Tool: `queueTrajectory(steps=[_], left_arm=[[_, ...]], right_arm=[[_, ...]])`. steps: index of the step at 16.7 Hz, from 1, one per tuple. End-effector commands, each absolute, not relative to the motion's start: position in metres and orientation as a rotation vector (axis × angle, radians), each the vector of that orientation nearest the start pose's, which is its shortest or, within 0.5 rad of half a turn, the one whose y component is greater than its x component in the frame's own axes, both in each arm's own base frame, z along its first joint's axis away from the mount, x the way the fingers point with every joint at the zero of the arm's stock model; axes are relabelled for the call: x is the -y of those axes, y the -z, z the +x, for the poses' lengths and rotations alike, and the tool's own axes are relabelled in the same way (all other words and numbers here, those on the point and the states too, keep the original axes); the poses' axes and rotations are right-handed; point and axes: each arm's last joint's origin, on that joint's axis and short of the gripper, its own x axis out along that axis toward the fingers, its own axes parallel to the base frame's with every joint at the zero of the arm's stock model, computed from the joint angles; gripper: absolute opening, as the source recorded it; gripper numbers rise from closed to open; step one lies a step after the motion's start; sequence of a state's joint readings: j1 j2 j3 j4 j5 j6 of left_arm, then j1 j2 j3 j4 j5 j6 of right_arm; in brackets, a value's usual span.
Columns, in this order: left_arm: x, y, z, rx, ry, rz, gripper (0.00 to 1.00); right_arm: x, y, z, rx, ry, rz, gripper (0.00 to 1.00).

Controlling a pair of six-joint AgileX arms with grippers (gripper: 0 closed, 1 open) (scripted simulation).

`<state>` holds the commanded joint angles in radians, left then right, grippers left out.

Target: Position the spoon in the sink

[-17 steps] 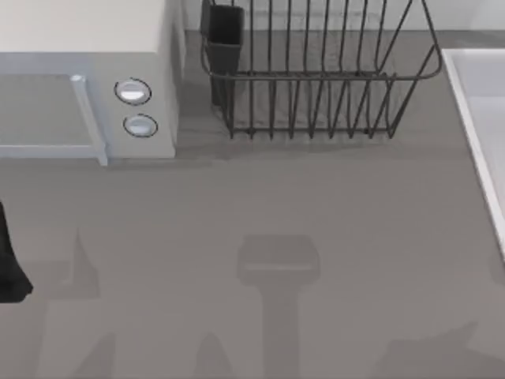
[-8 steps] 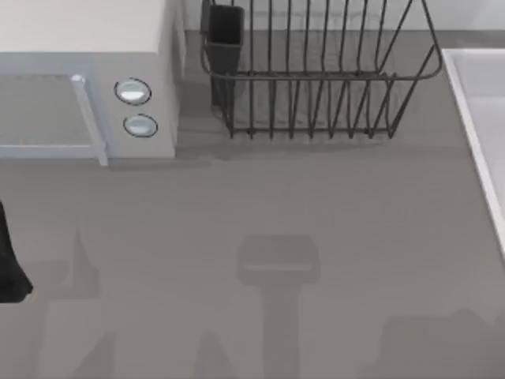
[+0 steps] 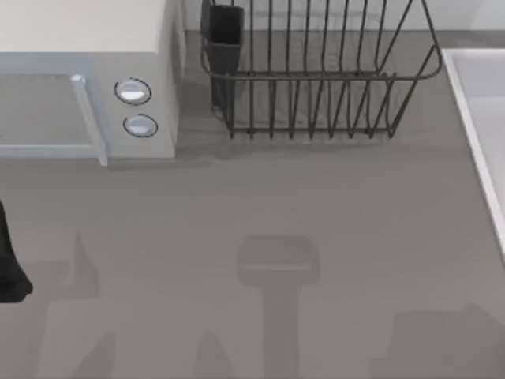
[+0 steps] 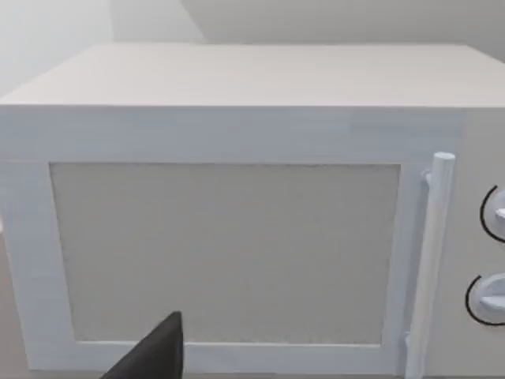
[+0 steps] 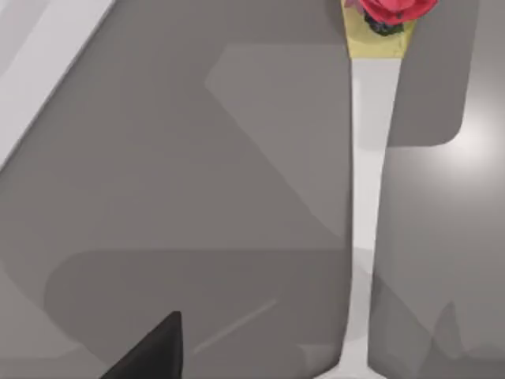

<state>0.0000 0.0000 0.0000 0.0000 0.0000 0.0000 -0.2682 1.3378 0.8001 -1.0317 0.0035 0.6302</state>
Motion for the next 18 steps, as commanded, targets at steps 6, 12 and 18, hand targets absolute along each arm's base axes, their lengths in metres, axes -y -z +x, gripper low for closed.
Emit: queueTrajectory(steps=[6,12,18], left_arm=[[0.001,-0.16,0.106,0.0,0.0,0.0,1.0],[0.001,-0.16,0.106,0.0,0.0,0.0,1.0],[0.001,-0.16,0.106,0.0,0.0,0.0,1.0]], right_arm=[[0.056,-0.122,0.204,-1.439,0.704,0.703,1.0],[0.055,-0.093,0.198,-1.449,0.707,0.703,1.0],[0.055,-0.093,0.198,-1.449,0.707,0.703,0.7]])
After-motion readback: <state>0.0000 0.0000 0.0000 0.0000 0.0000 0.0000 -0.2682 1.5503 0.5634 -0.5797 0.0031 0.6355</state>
